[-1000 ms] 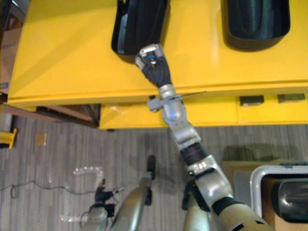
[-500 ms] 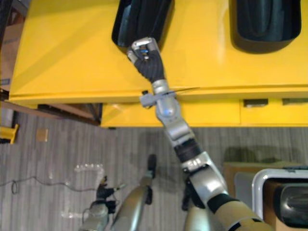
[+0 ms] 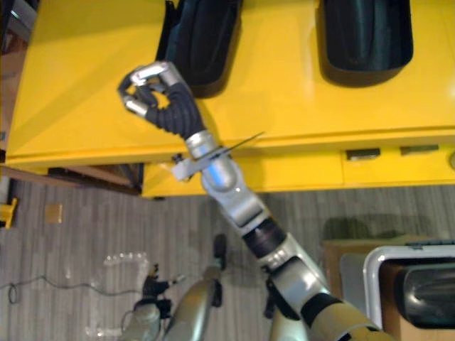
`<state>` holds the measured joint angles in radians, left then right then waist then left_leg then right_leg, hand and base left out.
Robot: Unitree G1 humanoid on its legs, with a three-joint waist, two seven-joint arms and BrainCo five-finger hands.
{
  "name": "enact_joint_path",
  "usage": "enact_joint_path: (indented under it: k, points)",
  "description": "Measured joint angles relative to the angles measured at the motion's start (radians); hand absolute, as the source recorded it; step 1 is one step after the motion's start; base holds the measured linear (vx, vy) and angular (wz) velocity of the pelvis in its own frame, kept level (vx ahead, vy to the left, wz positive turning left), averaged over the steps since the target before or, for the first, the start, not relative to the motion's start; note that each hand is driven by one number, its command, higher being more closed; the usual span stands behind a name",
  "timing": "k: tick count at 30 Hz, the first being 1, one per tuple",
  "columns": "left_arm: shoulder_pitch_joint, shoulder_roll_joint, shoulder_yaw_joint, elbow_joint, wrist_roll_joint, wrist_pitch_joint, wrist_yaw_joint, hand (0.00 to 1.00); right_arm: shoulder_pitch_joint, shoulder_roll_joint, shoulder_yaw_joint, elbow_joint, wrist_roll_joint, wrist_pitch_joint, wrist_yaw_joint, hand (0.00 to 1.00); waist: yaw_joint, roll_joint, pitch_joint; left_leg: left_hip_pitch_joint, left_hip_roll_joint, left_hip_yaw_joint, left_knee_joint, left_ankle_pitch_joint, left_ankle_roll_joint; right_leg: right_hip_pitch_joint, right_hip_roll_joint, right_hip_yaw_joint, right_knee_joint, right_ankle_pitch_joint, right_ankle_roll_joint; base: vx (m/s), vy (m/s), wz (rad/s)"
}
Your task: Walk over and take plastic housings, then place them on the shelf
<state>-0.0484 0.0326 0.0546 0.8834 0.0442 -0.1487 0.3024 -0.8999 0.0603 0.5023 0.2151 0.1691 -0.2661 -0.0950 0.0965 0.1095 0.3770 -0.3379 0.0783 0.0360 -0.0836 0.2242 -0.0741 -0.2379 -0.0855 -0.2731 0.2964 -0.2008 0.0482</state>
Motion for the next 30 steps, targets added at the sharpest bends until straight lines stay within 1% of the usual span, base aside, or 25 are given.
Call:
enact_joint_path:
  k: [1, 2, 3, 4, 5, 6, 7, 8, 9, 11, 12, 13, 14, 15, 16, 17, 18, 20, 21, 22, 24, 26, 28, 29, 30]
  points:
    - [0.0, 0.0, -0.007, -0.006, 0.0, 0.003, 0.0, 0.0, 0.0, 0.015, 0.009, 0.007, 0.01, 0.0, 0.01, 0.0, 0.0, -0.005, -0.002, 0.004, 0.0, -0.001, 0.0, 0.0, -0.001, 0.009, 0.001, -0.002, -0.007, 0.001, 0.001, 0.01, -0.031, 0.06]
    - [0.004, 0.0, -0.03, -0.046, -0.001, 0.016, 0.001, 0.0, 0.0, 0.025, 0.013, 0.027, 0.013, 0.0, 0.015, 0.0, 0.001, -0.01, -0.006, 0.007, 0.0, -0.003, 0.0, -0.001, -0.001, 0.017, 0.002, -0.005, -0.015, 0.004, 0.001, 0.01, -0.031, 0.05]
    - [0.012, -0.001, -0.047, -0.111, -0.004, 0.018, 0.003, 0.0, 0.001, 0.031, 0.014, 0.045, 0.013, 0.001, 0.016, 0.0, 0.002, -0.015, -0.01, 0.007, 0.0, -0.004, 0.0, -0.001, -0.001, 0.019, 0.003, -0.006, -0.017, 0.005, 0.001, 0.01, -0.024, 0.06]
    - [0.026, -0.001, -0.07, -0.201, -0.004, 0.019, 0.015, 0.0, 0.008, 0.03, 0.012, 0.052, 0.011, 0.001, 0.013, 0.0, 0.001, -0.019, -0.013, 0.008, 0.0, -0.006, 0.0, -0.001, -0.001, 0.024, 0.004, -0.009, -0.024, 0.008, 0.001, 0.0, -0.014, 0.04]
    - [0.055, -0.002, -0.095, -0.355, -0.004, 0.02, 0.031, 0.0, 0.038, 0.028, 0.01, 0.051, 0.01, 0.001, 0.01, 0.0, 0.0, -0.029, -0.019, 0.011, 0.0, -0.007, 0.0, -0.001, -0.001, 0.033, 0.007, -0.011, -0.037, 0.014, 0.001, -0.01, -0.012, 0.03]
    - [0.073, -0.003, -0.104, -0.444, -0.004, 0.02, 0.039, 0.0, 0.062, 0.026, 0.009, 0.05, 0.009, 0.001, 0.009, 0.0, 0.0, -0.034, -0.026, 0.011, -0.001, -0.007, 0.0, -0.001, -0.001, 0.035, 0.007, -0.012, -0.043, 0.018, 0.002, 0.0, 0.0, 0.0]
    - [0.097, -0.011, -0.104, -0.586, -0.004, 0.017, 0.048, 0.0, 0.108, 0.021, 0.009, 0.044, 0.006, 0.002, 0.007, 0.0, -0.005, -0.044, -0.036, 0.014, -0.003, -0.007, 0.0, -0.004, 0.003, 0.043, 0.007, -0.014, -0.054, 0.023, 0.005, 0.0, 0.0, 0.0]
    - [0.119, -0.028, -0.104, -0.761, -0.003, 0.004, 0.076, 0.0, 0.192, 0.005, 0.01, 0.021, -0.022, 0.003, 0.0, 0.0, -0.012, -0.054, -0.045, 0.029, -0.007, -0.005, 0.0, -0.009, 0.01, 0.068, 0.005, -0.015, -0.074, 0.03, 0.009, 0.0, 0.0, 0.0]
    - [0.14, -0.046, -0.102, -0.888, -0.002, -0.02, 0.103, 0.0, 0.284, -0.014, 0.011, -0.008, -0.048, 0.007, -0.005, 0.0, -0.02, -0.06, -0.077, 0.028, -0.014, -0.002, 0.0, -0.013, 0.012, 0.072, 0.0, -0.014, -0.087, 0.036, 0.015, 0.05, 0.022, 0.02]
    - [0.151, -0.051, -0.096, -0.994, 0.004, -0.031, 0.137, 0.0, 0.394, -0.039, 0.009, -0.059, -0.067, 0.007, -0.013, 0.0, -0.034, -0.058, -0.099, 0.044, -0.023, 0.002, 0.0, -0.019, 0.019, 0.094, -0.007, -0.012, -0.104, 0.043, 0.025, 0.06, 0.033, -0.05]
    - [0.168, -0.052, -0.069, -1.093, 0.005, -0.031, 0.163, 0.0, 0.495, -0.066, 0.003, -0.129, -0.067, 0.006, -0.016, 0.0, -0.054, -0.061, -0.103, 0.072, -0.03, 0.01, 0.0, -0.025, 0.026, 0.122, -0.014, -0.001, -0.116, 0.048, 0.031, 0.04, 0.032, -0.15]
    - [0.176, -0.052, -0.059, -1.126, 0.008, -0.031, 0.173, 0.0, 0.537, -0.077, -0.002, -0.16, -0.068, 0.006, -0.015, 0.0, -0.06, -0.061, -0.107, 0.08, -0.031, 0.015, 0.0, -0.028, 0.027, 0.129, -0.016, 0.001, -0.119, 0.049, 0.032, 0.01, 0.037, -0.21]
    - [0.196, -0.05, -0.042, -1.205, 0.022, -0.034, 0.196, 0.0, 0.648, -0.103, -0.023, -0.231, -0.068, -0.003, -0.015, 0.0, -0.065, -0.061, -0.131, 0.086, -0.033, 0.028, -0.002, -0.033, 0.03, 0.134, -0.018, 0.009, -0.128, 0.054, 0.035, -0.01, 0.019, -0.17]
    - [0.206, -0.051, -0.031, -1.239, 0.032, -0.039, 0.204, 0.0, 0.697, -0.113, -0.042, -0.255, -0.068, -0.004, -0.013, 0.0, -0.068, -0.062, -0.141, 0.09, -0.033, 0.03, -0.005, -0.035, 0.031, 0.137, -0.018, 0.015, -0.132, 0.057, 0.036, -0.01, 0.014, -0.28]
    - [0.229, -0.049, -0.014, -1.32, 0.05, -0.06, 0.228, 0.0, 0.814, -0.129, -0.092, -0.297, -0.068, -0.016, -0.007, 0.0, -0.077, -0.061, -0.173, 0.094, -0.032, 0.042, -0.005, -0.041, 0.032, 0.138, -0.018, 0.029, -0.141, 0.063, 0.036, -0.01, 0.004, -0.24]
    - [0.241, -0.049, -0.005, -1.371, 0.051, -0.07, 0.236, 0.0, 0.883, -0.135, -0.129, -0.319, -0.068, -0.018, -0.006, 0.0, -0.086, -0.06, -0.186, 0.1, -0.032, 0.048, -0.005, -0.042, 0.033, 0.145, -0.018, 0.032, -0.148, 0.067, 0.036, -0.01, 0.001, -0.23]
    - [0.246, -0.05, 0.002, -1.403, 0.052, -0.076, 0.239, 0.0, 0.926, -0.137, -0.156, -0.331, -0.067, -0.022, -0.004, 0.0, -0.089, -0.06, -0.186, 0.112, -0.031, 0.056, -0.005, -0.044, 0.032, 0.156, -0.018, 0.033, -0.153, 0.07, 0.036, 0.0, -0.006, -0.21]
    - [0.259, -0.049, 0.047, -1.499, 0.056, -0.116, 0.252, 0.0, 1.09, -0.138, -0.246, -0.351, -0.067, -0.034, 0.01, 0.0, -0.113, -0.058, -0.21, 0.146, -0.03, 0.064, -0.006, -0.058, 0.029, 0.184, -0.017, 0.047, -0.165, 0.072, 0.036, -0.03, -0.01, -0.2]
    - [0.268, -0.048, 0.059, -1.519, 0.057, -0.126, 0.264, 0.0, 1.13, -0.138, -0.267, -0.358, -0.07, -0.037, 0.01, 0.0, -0.116, -0.056, -0.218, 0.151, -0.029, 0.068, -0.006, -0.062, 0.027, 0.187, -0.016, 0.051, -0.168, 0.073, 0.036, -0.06, -0.009, -0.25]
    - [0.269, -0.049, 0.085, -1.555, 0.068, -0.145, 0.287, 0.0, 1.198, -0.137, -0.312, -0.36, -0.098, -0.042, 0.009, 0.0, -0.118, -0.054, -0.232, 0.161, -0.026, 0.084, -0.006, -0.066, 0.026, 0.189, -0.016, 0.06, -0.178, 0.073, 0.035, -0.04, -0.008, -0.28]
    - [0.286, -0.049, 0.123, -1.592, 0.094, -0.16, 0.314, 0.0, 1.285, -0.133, -0.395, -0.358, -0.154, -0.042, 0.005, 0.0, -0.132, -0.045, -0.263, 0.162, -0.022, 0.093, -0.006, -0.07, 0.022, 0.189, -0.011, 0.073, -0.19, 0.075, 0.034, -0.02, -0.012, -0.21]
    - [0.298, -0.049, 0.147, -1.593, 0.094, -0.159, 0.318, 0.0, 1.321, -0.126, -0.459, -0.354, -0.195, -0.042, -0.004, 0.0, -0.14, -0.043, -0.278, 0.166, -0.017, 0.11, -0.006, -0.069, 0.022, 0.188, -0.007, 0.084, -0.195, 0.082, 0.032, 0.0, -0.015, -0.2]
    - [0.303, -0.048, 0.165, -1.578, 0.091, -0.147, 0.307, 0.0, 1.331, -0.111, -0.519, -0.35, -0.226, -0.041, -0.016, 0.0, -0.145, -0.043, -0.288, 0.167, -0.013, 0.115, -0.006, -0.067, 0.021, 0.189, -0.001, 0.093, -0.208, 0.093, 0.03, 0.0, -0.016, -0.18]
    - [0.298, -0.039, 0.177, -1.544, 0.083, -0.136, 0.291, 0.0, 1.328, -0.101, -0.553, -0.35, -0.238, -0.039, -0.018, 0.0, -0.158, -0.045, -0.292, 0.167, -0.007, 0.118, -0.006, -0.065, 0.023, 0.189, 0.001, 0.096, -0.212, 0.097, 0.029, 0.0, -0.026, -0.09]
    - [0.288, -0.034, 0.197, -1.503, 0.065, -0.126, 0.258, 0.0, 1.323, -0.093, -0.576, -0.35, -0.242, -0.033, -0.017, 0.0, -0.163, -0.047, -0.295, 0.169, -0.006, 0.123, -0.006, -0.064, 0.023, 0.189, 0.003, 0.104, -0.214, 0.099, 0.029, 0.0, -0.023, -0.19]
